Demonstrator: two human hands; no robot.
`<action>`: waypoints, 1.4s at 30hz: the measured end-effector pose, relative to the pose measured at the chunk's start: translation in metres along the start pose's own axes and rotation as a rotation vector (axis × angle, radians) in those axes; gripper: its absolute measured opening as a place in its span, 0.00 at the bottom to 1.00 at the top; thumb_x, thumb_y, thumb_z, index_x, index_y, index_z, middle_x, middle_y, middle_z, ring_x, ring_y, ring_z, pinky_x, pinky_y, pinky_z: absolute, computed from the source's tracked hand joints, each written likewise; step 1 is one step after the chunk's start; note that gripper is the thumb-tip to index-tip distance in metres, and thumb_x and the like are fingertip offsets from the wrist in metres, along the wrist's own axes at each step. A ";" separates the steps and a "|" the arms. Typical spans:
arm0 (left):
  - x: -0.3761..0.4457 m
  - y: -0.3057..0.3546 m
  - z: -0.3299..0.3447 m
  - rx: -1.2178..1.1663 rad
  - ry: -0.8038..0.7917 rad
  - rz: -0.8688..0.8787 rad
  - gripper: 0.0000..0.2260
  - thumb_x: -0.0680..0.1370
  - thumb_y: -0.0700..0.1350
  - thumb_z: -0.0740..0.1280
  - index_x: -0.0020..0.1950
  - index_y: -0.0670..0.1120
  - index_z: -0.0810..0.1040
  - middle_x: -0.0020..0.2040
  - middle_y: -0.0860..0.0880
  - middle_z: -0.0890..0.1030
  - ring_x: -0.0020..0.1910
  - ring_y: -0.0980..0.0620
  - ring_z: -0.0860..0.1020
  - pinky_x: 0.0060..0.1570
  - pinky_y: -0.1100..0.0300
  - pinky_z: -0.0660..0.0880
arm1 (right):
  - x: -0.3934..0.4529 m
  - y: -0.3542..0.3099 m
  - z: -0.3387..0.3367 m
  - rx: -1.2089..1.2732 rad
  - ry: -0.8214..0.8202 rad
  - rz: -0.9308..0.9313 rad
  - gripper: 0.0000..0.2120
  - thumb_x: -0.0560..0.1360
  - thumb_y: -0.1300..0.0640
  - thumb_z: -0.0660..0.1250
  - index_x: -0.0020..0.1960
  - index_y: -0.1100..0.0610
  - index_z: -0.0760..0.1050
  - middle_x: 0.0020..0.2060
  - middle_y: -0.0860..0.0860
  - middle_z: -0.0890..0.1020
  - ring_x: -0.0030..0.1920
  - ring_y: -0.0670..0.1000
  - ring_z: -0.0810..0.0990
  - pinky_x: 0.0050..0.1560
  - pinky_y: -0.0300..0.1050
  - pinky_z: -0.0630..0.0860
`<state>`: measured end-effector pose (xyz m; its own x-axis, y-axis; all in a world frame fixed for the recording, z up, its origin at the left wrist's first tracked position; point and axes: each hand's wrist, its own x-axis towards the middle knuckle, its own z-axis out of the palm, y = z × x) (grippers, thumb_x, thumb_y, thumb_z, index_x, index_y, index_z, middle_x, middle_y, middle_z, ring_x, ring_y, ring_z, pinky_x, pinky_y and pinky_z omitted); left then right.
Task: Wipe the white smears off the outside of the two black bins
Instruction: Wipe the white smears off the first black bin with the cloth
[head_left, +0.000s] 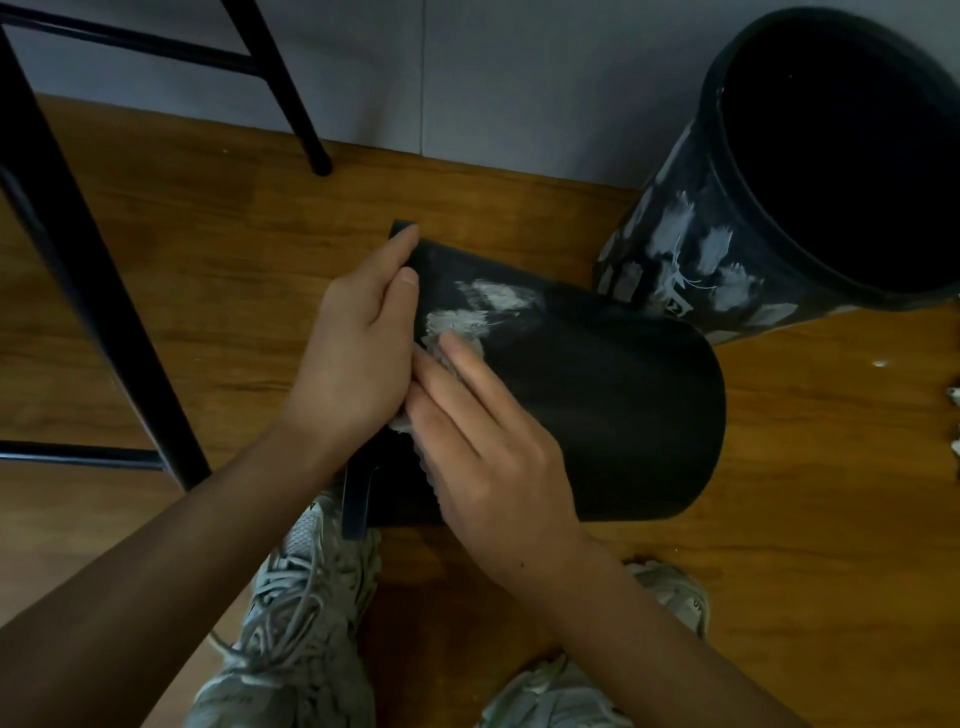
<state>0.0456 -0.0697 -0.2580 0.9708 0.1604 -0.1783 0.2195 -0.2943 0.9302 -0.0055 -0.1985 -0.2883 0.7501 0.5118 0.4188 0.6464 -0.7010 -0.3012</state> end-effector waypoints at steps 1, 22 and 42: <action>0.000 0.000 0.000 -0.006 0.001 -0.001 0.18 0.84 0.42 0.53 0.75 0.45 0.64 0.67 0.57 0.69 0.64 0.67 0.67 0.62 0.75 0.65 | -0.002 0.001 0.000 0.000 -0.013 -0.007 0.13 0.82 0.62 0.61 0.64 0.65 0.76 0.65 0.59 0.77 0.71 0.57 0.70 0.72 0.50 0.67; 0.001 -0.004 0.000 -0.045 -0.010 0.014 0.18 0.84 0.42 0.54 0.74 0.45 0.65 0.56 0.65 0.72 0.51 0.77 0.72 0.49 0.80 0.67 | -0.020 0.022 -0.007 -0.006 0.048 0.073 0.14 0.81 0.64 0.63 0.64 0.66 0.76 0.65 0.59 0.76 0.71 0.57 0.70 0.71 0.50 0.67; -0.045 -0.012 -0.001 0.088 0.078 0.084 0.20 0.83 0.41 0.54 0.76 0.46 0.60 0.44 0.82 0.70 0.45 0.82 0.70 0.44 0.83 0.66 | -0.009 0.072 -0.031 -0.067 0.114 0.490 0.17 0.81 0.59 0.58 0.66 0.64 0.75 0.64 0.56 0.78 0.69 0.53 0.71 0.70 0.36 0.61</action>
<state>-0.0009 -0.0725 -0.2602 0.9765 0.2032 -0.0721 0.1483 -0.3906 0.9085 0.0302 -0.2686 -0.2872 0.9408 0.0596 0.3337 0.2087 -0.8776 -0.4315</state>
